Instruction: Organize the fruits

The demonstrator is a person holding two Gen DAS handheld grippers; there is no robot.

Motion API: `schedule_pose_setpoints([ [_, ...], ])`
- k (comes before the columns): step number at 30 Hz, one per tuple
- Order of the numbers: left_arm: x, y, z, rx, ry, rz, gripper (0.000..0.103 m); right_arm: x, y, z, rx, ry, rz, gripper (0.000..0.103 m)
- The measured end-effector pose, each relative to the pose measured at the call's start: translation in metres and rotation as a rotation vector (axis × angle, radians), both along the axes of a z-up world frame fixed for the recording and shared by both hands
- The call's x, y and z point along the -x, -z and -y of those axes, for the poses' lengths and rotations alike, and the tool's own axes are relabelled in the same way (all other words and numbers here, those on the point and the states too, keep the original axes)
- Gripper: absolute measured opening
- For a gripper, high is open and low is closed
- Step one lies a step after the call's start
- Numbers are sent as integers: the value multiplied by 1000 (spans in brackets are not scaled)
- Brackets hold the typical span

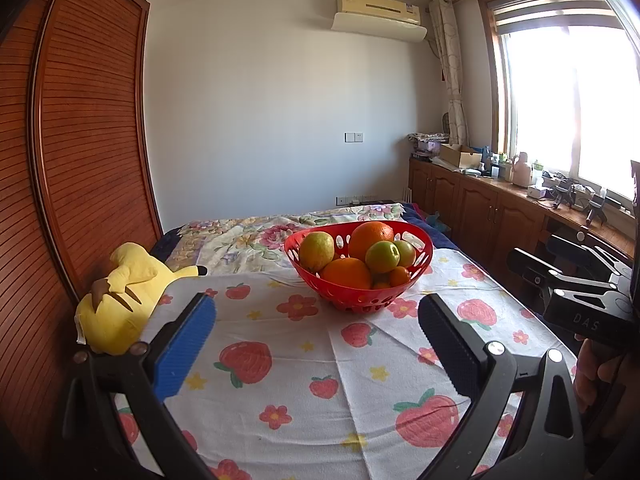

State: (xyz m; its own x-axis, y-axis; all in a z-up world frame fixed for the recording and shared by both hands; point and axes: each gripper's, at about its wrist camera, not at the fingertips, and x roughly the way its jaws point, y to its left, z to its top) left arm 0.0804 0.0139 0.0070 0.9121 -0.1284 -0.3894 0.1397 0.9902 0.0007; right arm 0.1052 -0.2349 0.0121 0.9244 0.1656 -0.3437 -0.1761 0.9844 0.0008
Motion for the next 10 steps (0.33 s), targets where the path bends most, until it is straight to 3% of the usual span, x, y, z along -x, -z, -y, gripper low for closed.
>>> schedule_pose_setpoints([
  [10, 1, 0, 0, -1, -2, 0, 102, 0, 0, 0, 0, 1, 0, 90],
])
